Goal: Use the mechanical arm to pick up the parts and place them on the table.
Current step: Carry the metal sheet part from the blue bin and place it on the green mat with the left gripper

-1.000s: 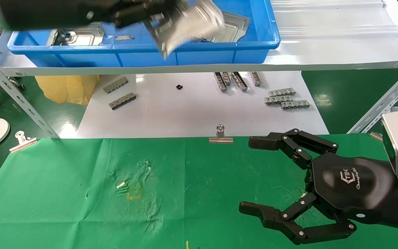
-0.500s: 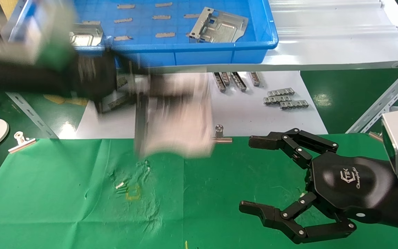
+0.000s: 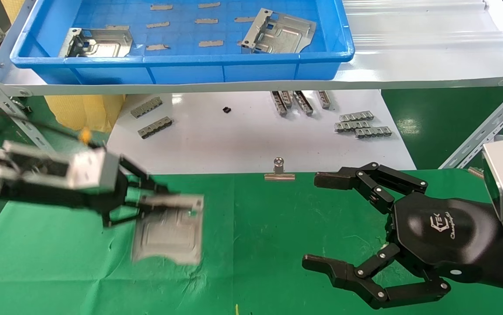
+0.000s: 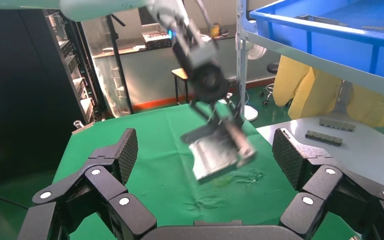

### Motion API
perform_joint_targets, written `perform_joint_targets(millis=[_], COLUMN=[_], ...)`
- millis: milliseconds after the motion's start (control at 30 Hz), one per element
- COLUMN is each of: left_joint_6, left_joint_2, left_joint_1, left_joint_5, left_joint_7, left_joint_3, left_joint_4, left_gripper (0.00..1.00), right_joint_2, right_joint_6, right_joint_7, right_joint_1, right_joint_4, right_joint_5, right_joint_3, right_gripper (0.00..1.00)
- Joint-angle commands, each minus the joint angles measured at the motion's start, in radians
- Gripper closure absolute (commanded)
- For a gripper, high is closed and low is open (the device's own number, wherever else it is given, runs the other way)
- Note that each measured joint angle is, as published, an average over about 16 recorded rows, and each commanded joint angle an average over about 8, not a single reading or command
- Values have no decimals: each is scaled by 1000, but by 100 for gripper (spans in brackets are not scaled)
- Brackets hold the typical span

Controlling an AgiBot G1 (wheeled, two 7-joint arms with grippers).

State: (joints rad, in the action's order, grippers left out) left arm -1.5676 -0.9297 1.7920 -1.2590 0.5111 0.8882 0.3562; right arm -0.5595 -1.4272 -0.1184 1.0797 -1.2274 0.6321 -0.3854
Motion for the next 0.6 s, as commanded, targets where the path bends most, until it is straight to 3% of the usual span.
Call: perform_joint_targets(millis=[33,133,167,400,433,600], left_joint_6=[6,16,19,53,62,102], left_joint_2=[-15,-44,-53,-104,-109,-133], left_joint_1=[-8,-14,-15,-16,-17,-18], left_joint_5=[-23,-44,-49,-54,-52,-51], left_joint_7=[32,70,80,129,136,168], left_joint_3=[25,42,46,50,48,46], left_joint_4=[-35,-91,-108,-212,-224,-265], left_gripper=[100,100,91,4,0,0], right_joint_2=[0,0,0,0,0,0], right_joint_6=[0,0,0,0,0,0], right_joint_7=[0,0,0,0,0,0], right_joint_1=[0,0,0,0,0,0], right_joint_4=[0,0,0,0,0,0], right_joint_5=[0,0,0,0,0,0], right_joint_3=[0,0,0,0,0,0], right_gripper=[0,0,0,0,0,0])
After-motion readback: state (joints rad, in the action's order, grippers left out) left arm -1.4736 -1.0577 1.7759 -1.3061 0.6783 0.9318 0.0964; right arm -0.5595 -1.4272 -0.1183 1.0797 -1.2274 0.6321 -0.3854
